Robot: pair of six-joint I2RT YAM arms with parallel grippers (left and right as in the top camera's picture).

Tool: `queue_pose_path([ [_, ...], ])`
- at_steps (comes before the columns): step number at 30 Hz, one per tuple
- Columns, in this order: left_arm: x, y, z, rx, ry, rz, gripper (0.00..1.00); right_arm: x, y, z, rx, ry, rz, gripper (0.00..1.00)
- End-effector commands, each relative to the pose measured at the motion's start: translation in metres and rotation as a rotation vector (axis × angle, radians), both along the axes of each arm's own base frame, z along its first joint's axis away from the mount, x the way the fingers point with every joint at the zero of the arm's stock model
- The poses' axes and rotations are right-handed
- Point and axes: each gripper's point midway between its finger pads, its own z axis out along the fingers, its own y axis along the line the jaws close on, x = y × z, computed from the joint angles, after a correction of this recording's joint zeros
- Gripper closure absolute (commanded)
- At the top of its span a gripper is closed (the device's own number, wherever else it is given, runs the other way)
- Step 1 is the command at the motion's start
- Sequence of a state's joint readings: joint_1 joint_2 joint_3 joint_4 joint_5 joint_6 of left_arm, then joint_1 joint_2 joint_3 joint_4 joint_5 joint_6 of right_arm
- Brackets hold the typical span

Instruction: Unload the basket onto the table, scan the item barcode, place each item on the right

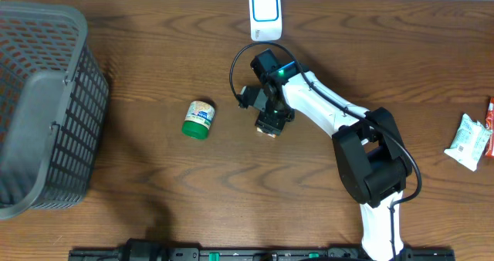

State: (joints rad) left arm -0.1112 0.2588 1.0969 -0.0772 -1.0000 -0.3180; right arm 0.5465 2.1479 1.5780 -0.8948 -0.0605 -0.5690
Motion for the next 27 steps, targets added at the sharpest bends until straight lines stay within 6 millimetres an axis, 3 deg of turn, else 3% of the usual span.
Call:
queue_pose_path([
  [1, -0.001, 0.0, 0.0, -0.002, -0.003, 0.007, 0.1, 0.009, -0.01, -0.006, -0.066, -0.043, -0.163, 0.34],
  [6, -0.001, 0.0, 0.0, -0.002, -0.003, 0.007, 0.1, 0.022, -0.031, -0.004, -0.127, -0.114, -0.495, 0.27],
  [7, -0.001, 0.0, 0.0, -0.002, -0.003, 0.007, 0.1, 0.023, -0.032, -0.004, -0.123, -0.118, -0.568, 0.2],
  [14, -0.001, 0.0, 0.0, -0.002, -0.003, 0.007, 0.1, 0.009, -0.018, -0.007, -0.021, -0.002, -0.995, 0.17],
  [17, -0.001, 0.0, 0.0, -0.002, -0.003, 0.007, 0.1, 0.002, -0.006, -0.007, 0.03, 0.081, -1.059, 0.15],
  [20, -0.001, 0.0, 0.0, -0.002, -0.003, 0.007, 0.1, 0.001, -0.005, -0.007, 0.034, 0.091, -1.085, 0.01],
  [24, -0.001, 0.0, 0.0, -0.002, -0.003, 0.007, 0.1, 0.007, -0.008, -0.006, 0.027, 0.052, -1.051, 0.01],
  [27, -0.001, 0.0, 0.0, -0.002, -0.003, 0.007, 0.1, 0.014, -0.007, -0.005, 0.036, 0.016, -0.902, 0.01],
])
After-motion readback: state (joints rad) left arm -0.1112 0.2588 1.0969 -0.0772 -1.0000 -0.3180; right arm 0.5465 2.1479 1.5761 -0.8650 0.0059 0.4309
